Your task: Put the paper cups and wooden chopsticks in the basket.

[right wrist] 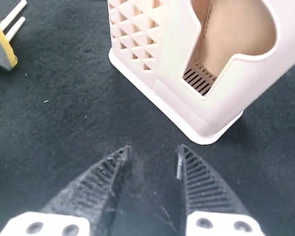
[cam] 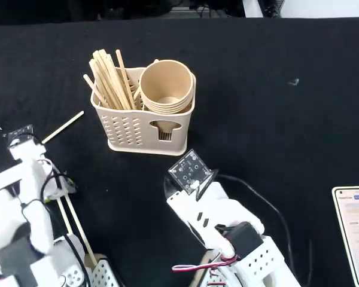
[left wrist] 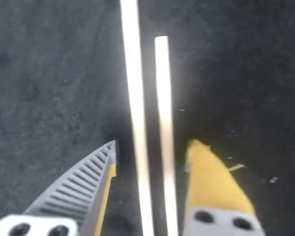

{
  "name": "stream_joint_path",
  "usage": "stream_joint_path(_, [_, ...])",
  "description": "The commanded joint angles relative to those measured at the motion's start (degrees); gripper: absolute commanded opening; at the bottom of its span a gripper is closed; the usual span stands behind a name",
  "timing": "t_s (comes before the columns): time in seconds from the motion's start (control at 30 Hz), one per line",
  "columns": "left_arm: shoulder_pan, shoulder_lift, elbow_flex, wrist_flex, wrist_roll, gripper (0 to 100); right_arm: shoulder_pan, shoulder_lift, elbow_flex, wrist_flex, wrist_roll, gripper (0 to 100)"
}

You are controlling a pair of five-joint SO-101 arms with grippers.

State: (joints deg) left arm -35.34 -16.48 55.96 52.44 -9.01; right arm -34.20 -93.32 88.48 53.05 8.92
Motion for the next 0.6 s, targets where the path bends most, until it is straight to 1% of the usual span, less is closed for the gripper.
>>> stream_joint_path(0.0, [-0.48,4.04,-3.91,1.23,-0.7,8,-0.88,-0.92,-0.22,0.18,0.53,14.9])
stream_joint_path(0.07, [-0.4,4.04,-3.91,1.23,-0.26,2,-0.88,-0.92,-0.22,0.18,0.53,14.9])
stream_joint_path(0.23, [-0.48,3.87,-4.62,1.41,-0.18,3,-0.88,-0.92,-0.22,0.18,0.53,14.9])
stream_joint_path(0.33, [-0.4,1.58,-6.81,2.46,2.55,3,-0.97,-0.92,-0.22,0.18,0.53,14.9])
stream_joint_path(0.4, [-0.31,-2.11,-9.8,5.36,5.45,3,-0.97,-0.92,-0.22,0.18,0.53,14.9])
stream_joint_path(0.5, [-0.04,-10.2,-15.96,12.04,10.46,3,-0.97,-0.92,-0.22,0.18,0.53,14.9])
stream_joint_path(0.57, [1.27,-16.7,-20.62,17.32,11.6,3,-0.97,-0.92,-0.22,0.18,0.53,14.9])
